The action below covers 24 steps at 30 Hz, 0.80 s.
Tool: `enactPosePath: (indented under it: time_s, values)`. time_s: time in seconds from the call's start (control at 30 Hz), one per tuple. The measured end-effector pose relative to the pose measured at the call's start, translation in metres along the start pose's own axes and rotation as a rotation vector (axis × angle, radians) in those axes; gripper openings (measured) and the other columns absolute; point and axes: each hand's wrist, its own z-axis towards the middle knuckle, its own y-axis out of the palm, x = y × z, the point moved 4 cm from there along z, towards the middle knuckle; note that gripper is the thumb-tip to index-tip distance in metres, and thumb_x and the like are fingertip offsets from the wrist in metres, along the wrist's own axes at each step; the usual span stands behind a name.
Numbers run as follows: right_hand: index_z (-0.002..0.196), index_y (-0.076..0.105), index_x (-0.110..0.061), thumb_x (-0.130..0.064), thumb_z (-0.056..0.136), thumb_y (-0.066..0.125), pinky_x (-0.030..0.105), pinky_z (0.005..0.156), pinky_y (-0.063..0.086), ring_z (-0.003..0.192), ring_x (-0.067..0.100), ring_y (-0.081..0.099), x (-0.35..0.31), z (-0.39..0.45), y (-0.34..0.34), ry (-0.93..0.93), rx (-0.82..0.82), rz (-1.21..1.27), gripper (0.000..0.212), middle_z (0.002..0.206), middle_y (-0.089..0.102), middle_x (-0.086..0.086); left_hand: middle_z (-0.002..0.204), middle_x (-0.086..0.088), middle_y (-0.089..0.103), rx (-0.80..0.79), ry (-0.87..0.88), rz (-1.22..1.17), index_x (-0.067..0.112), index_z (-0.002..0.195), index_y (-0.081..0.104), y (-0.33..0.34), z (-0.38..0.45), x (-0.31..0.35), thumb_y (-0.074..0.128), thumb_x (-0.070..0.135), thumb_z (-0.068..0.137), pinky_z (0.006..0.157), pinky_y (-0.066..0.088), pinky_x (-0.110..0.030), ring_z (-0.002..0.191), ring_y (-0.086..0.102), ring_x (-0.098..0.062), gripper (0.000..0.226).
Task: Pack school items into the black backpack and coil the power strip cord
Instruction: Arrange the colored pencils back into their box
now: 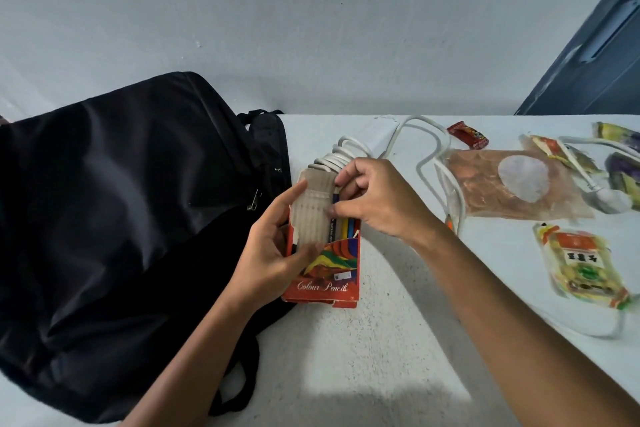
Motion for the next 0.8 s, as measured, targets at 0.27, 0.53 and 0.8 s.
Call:
enactPosePath:
  time_s: [0.27,0.53,0.8]
  values:
    - [0.088,0.061,-0.014,-0.009,0.067,0.078,0.035,0.065,0.054,0.076,0.013,0.059,0.002,-0.012,0.008,-0.062,0.043,-0.156,0.027,0.088,0.062,0.002,0.123,-0.001,0.061,0.023,0.017,-0.018,0.019,0.142,0.038,-0.002,0.0,-0.001,0.064,-0.015,0.081,0.076,0.058,-0.03,0.106,0.066,-0.024,0.074]
    - [0.109,0.043,-0.023,-0.013,0.068,0.079,0.025,0.065,0.052,0.086,0.01,0.053,0.009,-0.015,0.007,0.02,0.027,-0.21,0.055,0.107,0.048,0.002,0.124,0.002,0.061,0.046,0.031,-0.026,0.02,0.141,0.037,-0.002,-0.002,-0.003,0.065,-0.015,0.08,0.077,0.059,-0.031,0.109,0.065,-0.023,0.075]
    - [0.084,0.063,-0.016,-0.005,0.086,0.063,0.016,0.059,0.042,0.067,0.006,0.054,0.033,0.006,-0.02,0.014,0.378,-0.137,0.011,0.08,0.062,-0.007,0.129,-0.005,0.058,0.168,0.031,-0.14,0.027,0.14,0.038,-0.009,-0.005,0.001,0.067,-0.001,0.078,0.073,0.058,-0.028,0.11,0.065,-0.025,0.073]
